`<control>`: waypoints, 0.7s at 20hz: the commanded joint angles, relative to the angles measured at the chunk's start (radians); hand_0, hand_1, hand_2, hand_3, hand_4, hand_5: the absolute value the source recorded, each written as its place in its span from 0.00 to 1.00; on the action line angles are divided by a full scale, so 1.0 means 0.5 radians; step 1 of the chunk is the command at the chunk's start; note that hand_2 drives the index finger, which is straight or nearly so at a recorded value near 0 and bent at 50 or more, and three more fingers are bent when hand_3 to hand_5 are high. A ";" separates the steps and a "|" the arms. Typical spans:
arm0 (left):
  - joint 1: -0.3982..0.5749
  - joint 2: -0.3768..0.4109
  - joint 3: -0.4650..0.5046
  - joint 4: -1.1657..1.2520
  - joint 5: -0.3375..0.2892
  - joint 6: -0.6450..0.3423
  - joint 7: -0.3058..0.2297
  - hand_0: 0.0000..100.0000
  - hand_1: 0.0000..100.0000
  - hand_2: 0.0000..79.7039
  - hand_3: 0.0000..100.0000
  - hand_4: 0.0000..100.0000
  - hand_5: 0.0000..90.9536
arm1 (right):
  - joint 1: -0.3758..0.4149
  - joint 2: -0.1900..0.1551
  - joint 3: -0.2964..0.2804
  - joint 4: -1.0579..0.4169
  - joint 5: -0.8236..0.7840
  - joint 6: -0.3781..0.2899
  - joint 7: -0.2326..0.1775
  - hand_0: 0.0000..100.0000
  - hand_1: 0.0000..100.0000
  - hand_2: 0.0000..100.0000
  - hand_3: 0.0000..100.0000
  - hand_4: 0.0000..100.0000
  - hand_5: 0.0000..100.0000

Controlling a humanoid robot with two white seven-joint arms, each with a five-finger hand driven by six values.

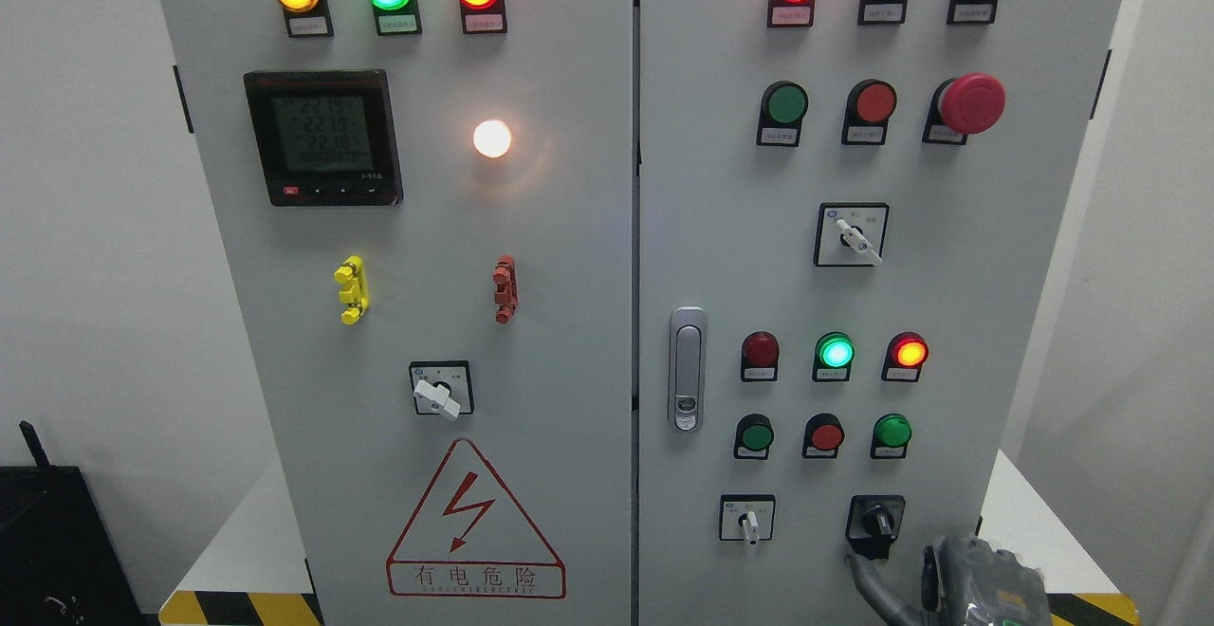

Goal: Flip black knob to close circuit
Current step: 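Release the knob and lower the right hand away from the cabinet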

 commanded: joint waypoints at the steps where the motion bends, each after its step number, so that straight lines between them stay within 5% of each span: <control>1: 0.000 -0.001 0.022 0.000 0.015 0.000 0.000 0.00 0.00 0.00 0.05 0.03 0.00 | 0.171 -0.014 0.006 -0.188 -0.279 -0.008 -0.081 0.00 0.03 0.78 1.00 0.84 0.85; 3: 0.000 -0.001 0.022 0.000 0.015 0.000 0.000 0.00 0.00 0.00 0.05 0.03 0.00 | 0.318 0.025 -0.018 -0.313 -0.414 -0.030 -0.084 0.00 0.05 0.74 1.00 0.82 0.79; 5: 0.000 0.002 0.022 0.000 0.015 0.000 0.000 0.00 0.00 0.00 0.05 0.03 0.00 | 0.520 0.099 -0.094 -0.476 -0.777 -0.200 -0.087 0.00 0.05 0.65 0.94 0.77 0.71; 6: 0.000 0.002 0.022 0.000 0.015 0.000 0.000 0.00 0.00 0.00 0.05 0.03 0.00 | 0.588 0.163 -0.125 -0.519 -0.995 -0.320 -0.087 0.00 0.03 0.50 0.80 0.66 0.54; 7: 0.000 -0.001 0.022 0.000 0.015 0.000 0.000 0.00 0.00 0.00 0.05 0.03 0.00 | 0.646 0.227 -0.171 -0.547 -1.195 -0.455 -0.087 0.00 0.02 0.48 0.76 0.63 0.49; 8: 0.000 -0.001 0.022 0.000 0.015 0.000 0.000 0.00 0.00 0.00 0.05 0.03 0.00 | 0.699 0.249 -0.214 -0.553 -1.361 -0.569 -0.087 0.00 0.00 0.37 0.61 0.47 0.26; 9: 0.000 -0.001 0.022 0.000 0.015 0.000 0.000 0.00 0.00 0.00 0.05 0.03 0.00 | 0.748 0.259 -0.260 -0.553 -1.496 -0.667 -0.087 0.00 0.00 0.29 0.50 0.38 0.15; 14: 0.000 -0.001 0.022 0.000 0.015 0.000 0.000 0.00 0.00 0.00 0.05 0.03 0.00 | 0.972 0.259 -0.396 -0.553 -2.150 -0.904 -0.017 0.00 0.00 0.07 0.18 0.15 0.00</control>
